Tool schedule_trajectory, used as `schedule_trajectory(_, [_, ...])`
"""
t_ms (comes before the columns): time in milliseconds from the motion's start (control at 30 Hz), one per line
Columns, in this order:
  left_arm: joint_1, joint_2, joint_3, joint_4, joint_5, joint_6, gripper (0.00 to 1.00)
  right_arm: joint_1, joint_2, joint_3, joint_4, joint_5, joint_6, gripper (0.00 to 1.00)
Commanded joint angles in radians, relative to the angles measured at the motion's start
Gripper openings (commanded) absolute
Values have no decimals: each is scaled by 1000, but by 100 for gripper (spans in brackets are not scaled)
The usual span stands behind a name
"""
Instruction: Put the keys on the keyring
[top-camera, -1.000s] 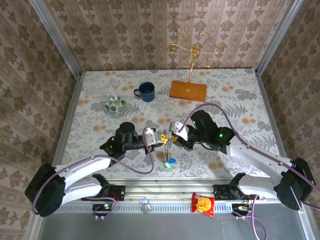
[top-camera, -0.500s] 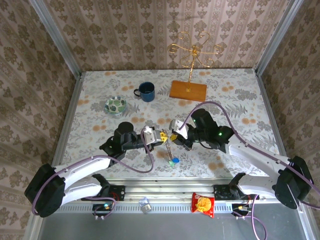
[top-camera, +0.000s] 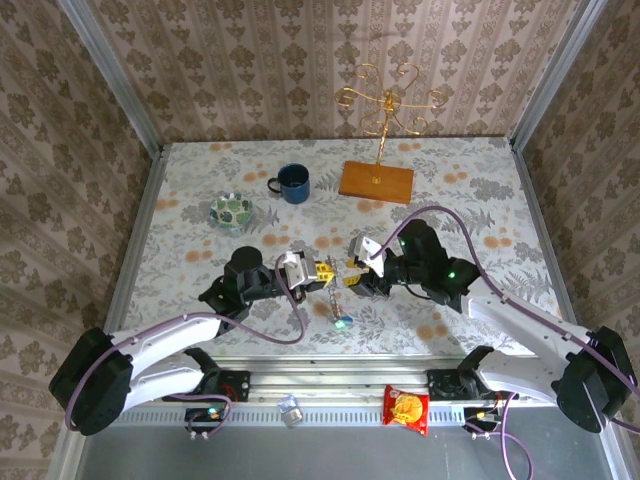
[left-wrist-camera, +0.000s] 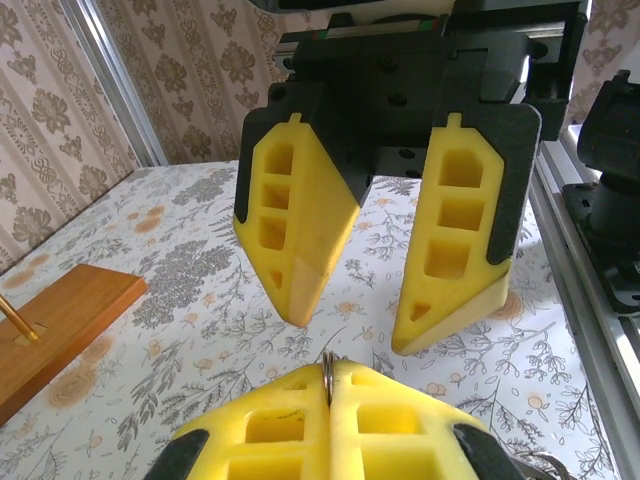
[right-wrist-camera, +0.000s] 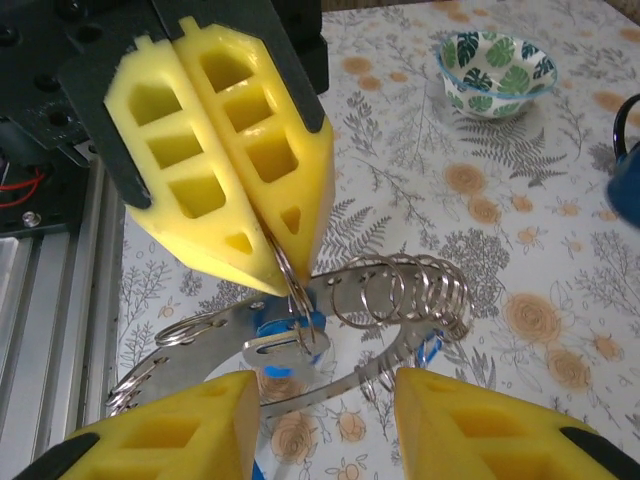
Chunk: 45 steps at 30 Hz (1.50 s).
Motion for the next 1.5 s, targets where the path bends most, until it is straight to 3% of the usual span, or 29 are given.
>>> schedule_trajectory(0, [6, -6, -1, 87, 31, -34, 0, -3, 11, -5, 58, -41, 13, 42])
schedule_trajectory(167, [6, 2, 2, 91, 31, -34, 0, -3, 45, 6, 90, -61, 39, 36])
schedule_trajectory(433, [6, 3, 3, 110, 31, -42, 0, -6, 54, 2, 86, -68, 38, 0])
schedule_trajectory(767, [0, 10, 13, 88, 52, -5, 0, -11, 122, 53, 32, -83, 28, 0])
schedule_trajectory(900, [-1, 5, 4, 89, 50, -12, 0, -21, 59, -5, 116, -71, 54, 26])
schedule_trajectory(1033, [-1, 9, -2, 114, 61, -33, 0, -23, 40, -28, 156, -100, 66, 33])
schedule_trajectory(1267, [-2, 20, -13, 180, 69, -78, 0, -23, 76, -25, 198, -133, 85, 30])
schedule_trajectory(1367, [-1, 23, -19, 199, 71, -91, 0, -23, 86, -28, 224, -141, 87, 25])
schedule_trajectory(1467, [1, 33, -24, 222, 77, -106, 0, -23, 92, -34, 274, -160, 96, 13])
